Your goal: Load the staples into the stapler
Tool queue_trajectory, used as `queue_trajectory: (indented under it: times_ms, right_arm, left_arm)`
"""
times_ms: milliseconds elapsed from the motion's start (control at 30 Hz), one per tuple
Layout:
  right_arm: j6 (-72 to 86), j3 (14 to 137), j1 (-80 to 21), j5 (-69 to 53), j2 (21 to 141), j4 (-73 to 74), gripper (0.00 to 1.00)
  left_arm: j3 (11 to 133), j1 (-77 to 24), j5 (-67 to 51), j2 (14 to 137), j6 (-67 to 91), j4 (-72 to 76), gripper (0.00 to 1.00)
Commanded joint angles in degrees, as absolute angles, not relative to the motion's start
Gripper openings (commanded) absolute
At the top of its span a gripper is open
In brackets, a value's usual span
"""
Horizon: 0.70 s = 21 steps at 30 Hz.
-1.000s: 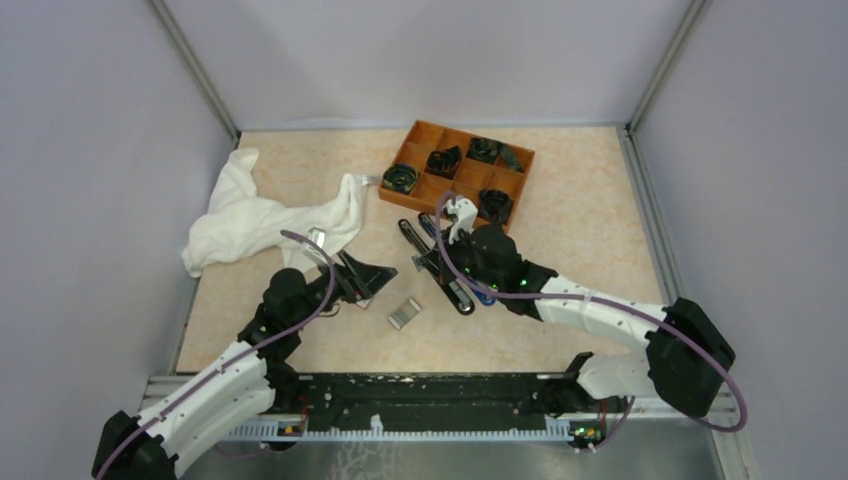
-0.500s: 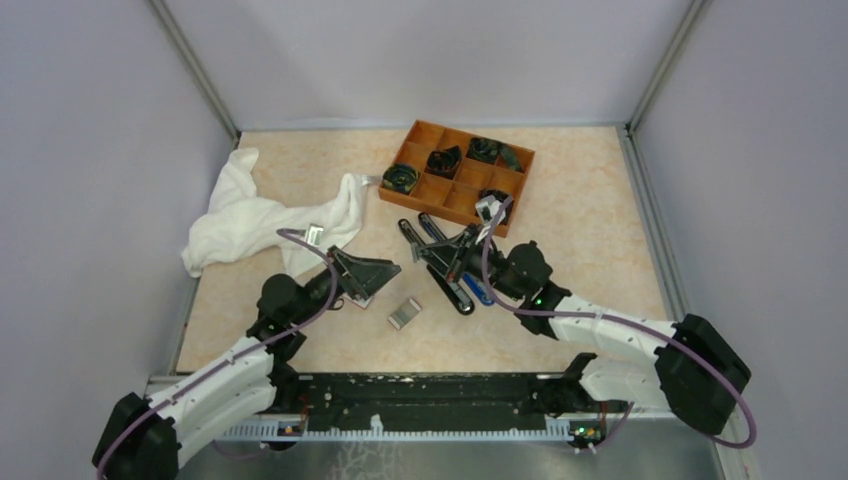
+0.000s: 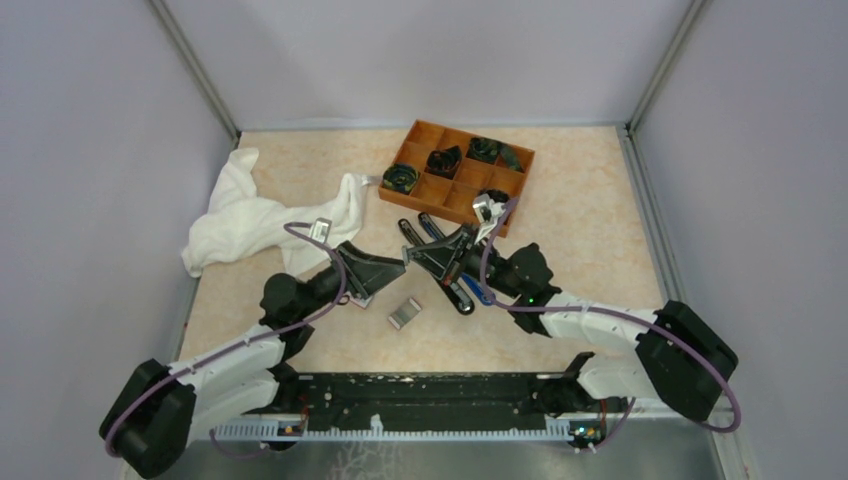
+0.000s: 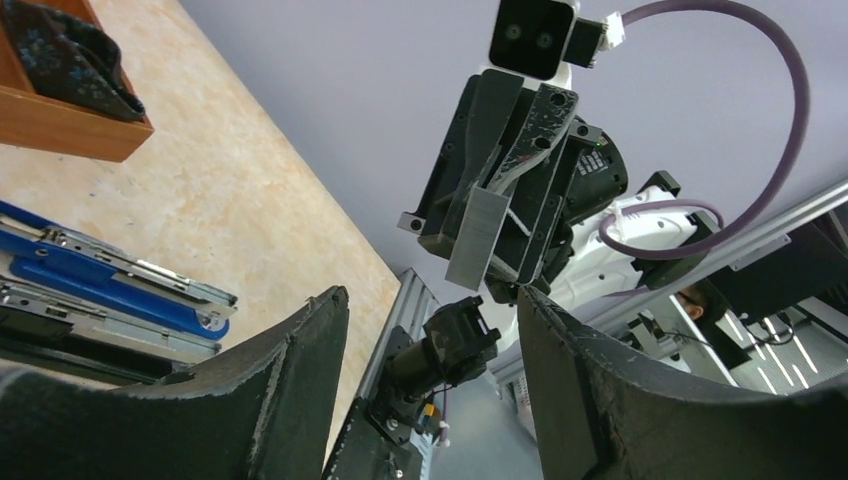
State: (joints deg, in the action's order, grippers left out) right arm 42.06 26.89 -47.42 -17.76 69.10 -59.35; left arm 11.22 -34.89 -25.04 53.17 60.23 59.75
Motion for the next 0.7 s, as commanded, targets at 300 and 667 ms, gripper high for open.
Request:
queue_trajectory:
  times_ms: [300, 667]
  right_arm:
    - [42.1, 28.6, -47.0, -20.5, 70.6, -64.2, 0.00]
    - [43.1, 28.9, -47.0, -21.3, 71.5, -65.2, 0.00]
  left_arm:
    - [11.4, -34.7, -27.6, 55.3, 63.3, 69.5, 0.58]
    - [11.6, -34.8, -27.9, 55.3, 63.0, 69.2, 0.50]
